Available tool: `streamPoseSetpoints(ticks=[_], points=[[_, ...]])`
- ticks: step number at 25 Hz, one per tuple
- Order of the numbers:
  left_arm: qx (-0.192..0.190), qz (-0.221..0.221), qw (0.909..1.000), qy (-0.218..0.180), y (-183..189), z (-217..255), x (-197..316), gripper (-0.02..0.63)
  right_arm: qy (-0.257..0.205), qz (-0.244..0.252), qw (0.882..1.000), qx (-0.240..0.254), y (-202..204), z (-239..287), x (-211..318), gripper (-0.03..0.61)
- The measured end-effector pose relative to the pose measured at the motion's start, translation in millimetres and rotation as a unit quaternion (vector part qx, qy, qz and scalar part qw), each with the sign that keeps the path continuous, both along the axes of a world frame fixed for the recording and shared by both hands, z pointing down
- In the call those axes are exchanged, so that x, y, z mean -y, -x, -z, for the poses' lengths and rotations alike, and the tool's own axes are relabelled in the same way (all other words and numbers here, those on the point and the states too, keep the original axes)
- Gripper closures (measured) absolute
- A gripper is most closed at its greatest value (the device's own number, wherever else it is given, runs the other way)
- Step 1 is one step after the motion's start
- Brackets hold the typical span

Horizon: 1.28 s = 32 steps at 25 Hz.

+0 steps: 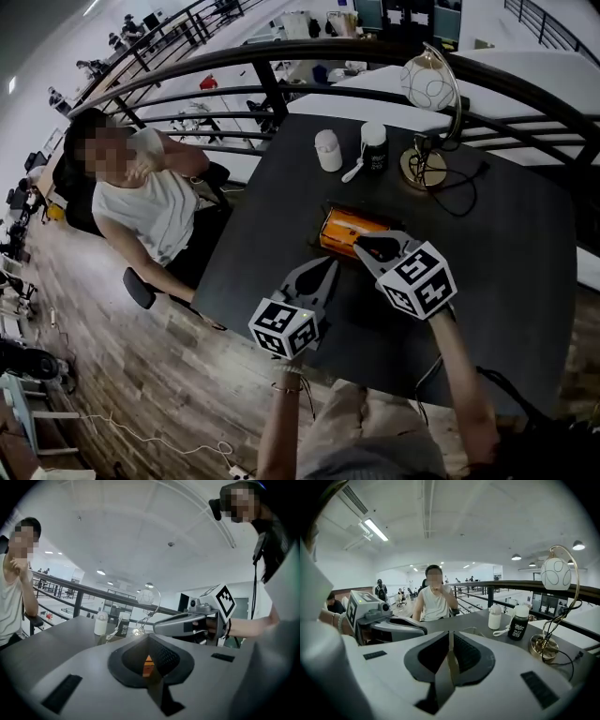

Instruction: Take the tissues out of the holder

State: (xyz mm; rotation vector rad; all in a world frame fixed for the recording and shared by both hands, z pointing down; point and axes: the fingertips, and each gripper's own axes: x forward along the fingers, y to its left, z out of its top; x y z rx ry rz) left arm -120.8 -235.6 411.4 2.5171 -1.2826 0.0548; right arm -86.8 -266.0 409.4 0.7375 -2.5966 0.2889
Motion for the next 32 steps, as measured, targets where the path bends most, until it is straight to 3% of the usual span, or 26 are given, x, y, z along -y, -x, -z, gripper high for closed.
streamPoseSetpoints(ticks=[2, 6, 11, 27, 32], points=[[-0.001, 0.002, 1.0, 0.001, 5, -3, 6, 0.606, 0.001, 0.011, 1.0, -0.023, 4, -8, 7, 0.56], [0.01, -0.004, 0.9999, 0.003, 11, -8, 14, 0.606, 0.005, 0.035, 0.997, -0.07, 15, -22, 21, 0.492], [0.023, -0.015, 0.9996, 0.01, 16, -19, 23, 0.606, 0.021, 0.07, 0.988, -0.139, 28, -46, 42, 0.456], [0.043, -0.031, 0.9981, 0.03, 29, -37, 47, 0.606, 0.107, 0.119, 0.95, -0.267, 33, -112, 62, 0.448], [0.039, -0.026, 0.9982, 0.036, 30, -42, 45, 0.606, 0.088, 0.13, 0.934, -0.32, 34, -124, 61, 0.456]])
